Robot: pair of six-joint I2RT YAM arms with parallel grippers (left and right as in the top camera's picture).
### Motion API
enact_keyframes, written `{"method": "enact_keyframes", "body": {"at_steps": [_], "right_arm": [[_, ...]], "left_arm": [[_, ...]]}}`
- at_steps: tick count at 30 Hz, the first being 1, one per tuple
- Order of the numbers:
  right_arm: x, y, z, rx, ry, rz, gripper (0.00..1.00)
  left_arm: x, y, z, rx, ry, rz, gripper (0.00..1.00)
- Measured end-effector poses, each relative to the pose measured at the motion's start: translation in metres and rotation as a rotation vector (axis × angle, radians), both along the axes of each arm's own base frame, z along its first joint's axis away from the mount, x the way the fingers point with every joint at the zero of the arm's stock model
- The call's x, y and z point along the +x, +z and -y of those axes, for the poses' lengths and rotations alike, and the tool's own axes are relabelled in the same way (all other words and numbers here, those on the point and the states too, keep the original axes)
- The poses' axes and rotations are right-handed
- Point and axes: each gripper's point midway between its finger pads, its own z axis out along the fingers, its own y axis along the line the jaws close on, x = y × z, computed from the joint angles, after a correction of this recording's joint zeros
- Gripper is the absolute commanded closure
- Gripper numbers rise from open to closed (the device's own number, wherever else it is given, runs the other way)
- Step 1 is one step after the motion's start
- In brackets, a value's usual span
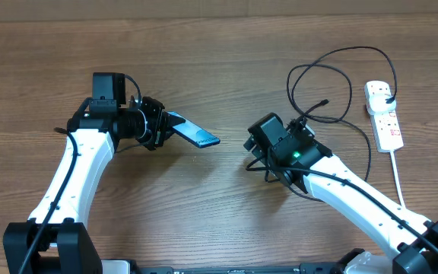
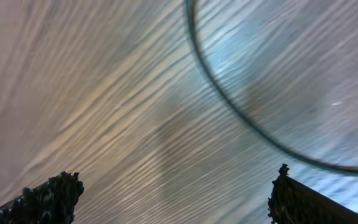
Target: Plug charger to phone and switch on socket
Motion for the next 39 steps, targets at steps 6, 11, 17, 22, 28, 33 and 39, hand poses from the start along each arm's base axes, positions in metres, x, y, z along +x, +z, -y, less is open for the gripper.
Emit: {"method": "enact_keyframes", "body": {"at_steps": [6,11,17,22,28,33,39], "right_arm": [[0.002,0.001,0.019,-0.085,0.028,-0.008,0.04],[0.021,0.026,0.056,-0.099,-0.013,-0.047,0.14],[0.074,0.069,0.097,-0.044,-0.079,0.084,0.34],[0.109,0.071,0.126,-0.047,-0.121,0.149,0.43],[0.146,0.015,0.138,-0.087,-0.112,0.03,0.48],[0.168,-0.025,0.133,-0.1,-0.083,-0.046,0.5],[0.166,-0.054,0.134,-0.11,-0.083,-0.104,0.52]], "left_arm": [[0.011,-0.001,0.005,-0.017,-0.059,0.077,0.91],[0.036,-0.014,0.025,-0.161,-0.158,0.162,0.96],[0.05,-0.035,0.047,-0.381,-0.245,0.158,0.96],[0.045,-0.035,0.057,-0.472,-0.275,0.106,0.96],[0.038,-0.029,0.065,-0.512,-0.305,0.086,0.96],[0.037,-0.028,0.066,-0.523,-0.312,0.08,0.96],[0.036,-0.027,0.066,-0.527,-0.309,0.071,0.96]]}}
